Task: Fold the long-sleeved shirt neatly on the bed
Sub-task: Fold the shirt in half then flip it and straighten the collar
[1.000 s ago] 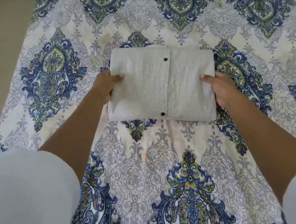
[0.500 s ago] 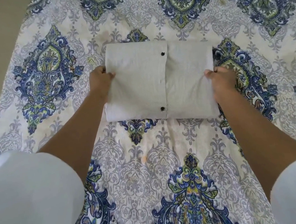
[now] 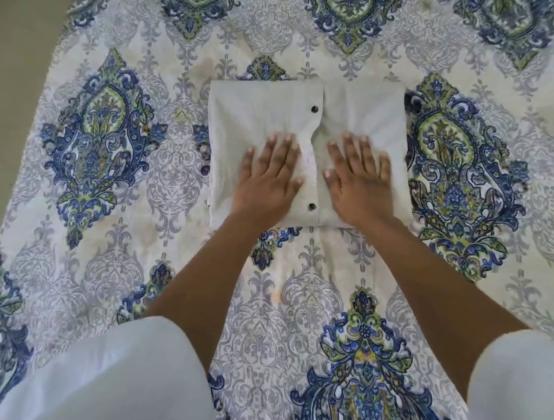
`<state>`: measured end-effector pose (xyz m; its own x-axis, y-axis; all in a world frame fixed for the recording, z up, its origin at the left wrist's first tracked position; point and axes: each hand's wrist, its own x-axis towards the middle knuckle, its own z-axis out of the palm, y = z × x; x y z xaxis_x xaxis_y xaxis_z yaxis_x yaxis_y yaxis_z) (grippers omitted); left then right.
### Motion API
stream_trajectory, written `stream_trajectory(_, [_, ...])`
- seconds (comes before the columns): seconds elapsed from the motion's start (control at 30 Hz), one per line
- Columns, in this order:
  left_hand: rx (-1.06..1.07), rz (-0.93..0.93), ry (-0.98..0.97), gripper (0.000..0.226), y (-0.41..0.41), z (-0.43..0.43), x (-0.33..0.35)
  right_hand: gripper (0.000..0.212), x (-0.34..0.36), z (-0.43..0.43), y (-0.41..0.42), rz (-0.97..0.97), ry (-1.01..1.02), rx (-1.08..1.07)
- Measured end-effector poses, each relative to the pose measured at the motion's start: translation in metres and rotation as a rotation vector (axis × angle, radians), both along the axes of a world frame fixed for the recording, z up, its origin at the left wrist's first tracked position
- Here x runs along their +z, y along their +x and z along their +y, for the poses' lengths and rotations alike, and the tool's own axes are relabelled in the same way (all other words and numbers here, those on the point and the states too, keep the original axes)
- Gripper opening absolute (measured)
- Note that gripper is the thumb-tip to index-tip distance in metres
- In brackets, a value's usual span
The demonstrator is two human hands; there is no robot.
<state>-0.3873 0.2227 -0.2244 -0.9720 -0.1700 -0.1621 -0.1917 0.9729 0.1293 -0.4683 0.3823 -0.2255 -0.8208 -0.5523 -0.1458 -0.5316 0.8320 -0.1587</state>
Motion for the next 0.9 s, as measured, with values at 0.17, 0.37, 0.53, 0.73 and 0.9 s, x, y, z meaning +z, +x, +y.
stream_trajectory(0.17, [0.021, 0.043, 0.007, 0.058, 0.034, -0.024, -0.001, 0.059, 0.004, 0.021, 0.012, -0.008, 0.05, -0.02])
stream_trajectory(0.37, [0.063, 0.027, -0.065, 0.06, 0.08, -0.039, 0.008, 0.061, 0.023, 0.014, 0.026, 0.013, -0.023, -0.105])
stream_trajectory(0.53, [-0.206, -0.044, 0.031, 0.061, 0.077, 0.001, 0.008, 0.056, 0.035, -0.045, 0.05, -0.046, -0.124, 0.382])
stream_trajectory(0.73, [-0.378, 0.004, 0.072, 0.055, 0.077, -0.015, 0.002, 0.057, 0.015, -0.057, 0.015, -0.117, -0.058, 0.153])
stream_trajectory(0.9, [-0.089, 0.066, 0.119, 0.053, 0.083, -0.03, 0.014, 0.055, 0.035, -0.086, 0.035, -0.037, -0.132, 0.303])
